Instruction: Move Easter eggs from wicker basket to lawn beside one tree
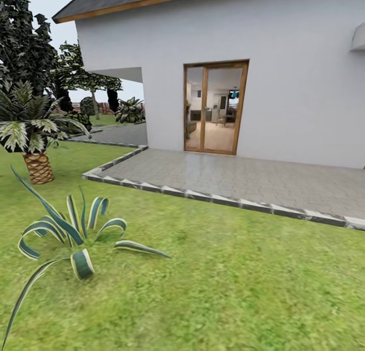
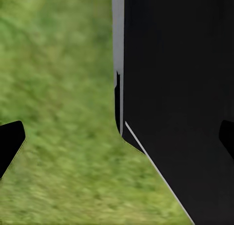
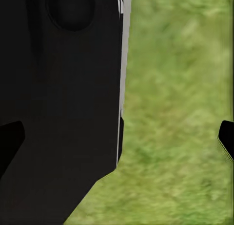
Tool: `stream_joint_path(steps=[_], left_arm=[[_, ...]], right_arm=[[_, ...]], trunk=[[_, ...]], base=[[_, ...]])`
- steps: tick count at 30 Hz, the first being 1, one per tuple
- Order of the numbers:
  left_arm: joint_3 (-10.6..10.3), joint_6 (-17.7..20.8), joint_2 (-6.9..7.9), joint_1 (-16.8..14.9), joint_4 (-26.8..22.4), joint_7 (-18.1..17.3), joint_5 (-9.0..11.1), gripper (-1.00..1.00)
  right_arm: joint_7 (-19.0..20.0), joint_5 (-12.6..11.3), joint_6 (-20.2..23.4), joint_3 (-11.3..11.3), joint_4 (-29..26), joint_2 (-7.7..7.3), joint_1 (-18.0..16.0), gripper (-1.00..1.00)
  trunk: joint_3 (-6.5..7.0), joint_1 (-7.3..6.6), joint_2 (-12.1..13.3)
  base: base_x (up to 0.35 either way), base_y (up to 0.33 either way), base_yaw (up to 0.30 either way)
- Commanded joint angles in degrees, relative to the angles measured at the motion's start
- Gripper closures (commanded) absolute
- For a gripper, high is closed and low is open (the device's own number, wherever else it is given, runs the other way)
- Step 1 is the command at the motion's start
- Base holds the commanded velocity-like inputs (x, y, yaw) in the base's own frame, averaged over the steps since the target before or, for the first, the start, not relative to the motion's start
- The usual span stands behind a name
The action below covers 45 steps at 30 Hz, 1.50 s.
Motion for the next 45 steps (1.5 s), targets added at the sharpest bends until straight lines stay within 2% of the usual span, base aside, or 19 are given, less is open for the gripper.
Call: stream_joint_path(steps=[1,22,32,39,45], left_arm=[[0.0,0.0,0.01,0.0,-0.1,0.0,0.0,-1.0],[0.0,0.0,0.01,0.0,-0.1,0.0,0.0,-1.0],[0.0,0.0,0.01,0.0,-0.1,-0.1,0.0,-1.0],[0.0,0.0,0.01,0.0,-0.1,0.0,0.0,-1.0],[0.0,0.0,0.01,0.0,-0.1,0.0,0.0,-1.0]], right_arm=[[0.0,0.3,0.0,0.0,0.0,0.0,0.0,-1.0],[0.0,0.3,0.0,0.0,0.1,-0.06,0.0,-1.0],[0.0,0.2,0.0,0.0,0.1,-0.02,0.0,-1.0],[0.0,-0.3,0.2,-0.5,0.1,0.13,0.0,-1.0],[0.0,0.1,0.1,-0.1,0.1,0.11,0.0,-1.0]], trunk=[[-0.03,0.04,0.0],[-0.03,0.04,0.0],[-0.03,0.04,0.0],[-0.03,0.04,0.0],[-0.03,0.04,0.0]], base=[[0.338,0.0,0.0],[0.335,0.006,0.0],[0.045,0.296,0.006],[0.018,0.325,0.208],[0.228,0.215,0.129]])
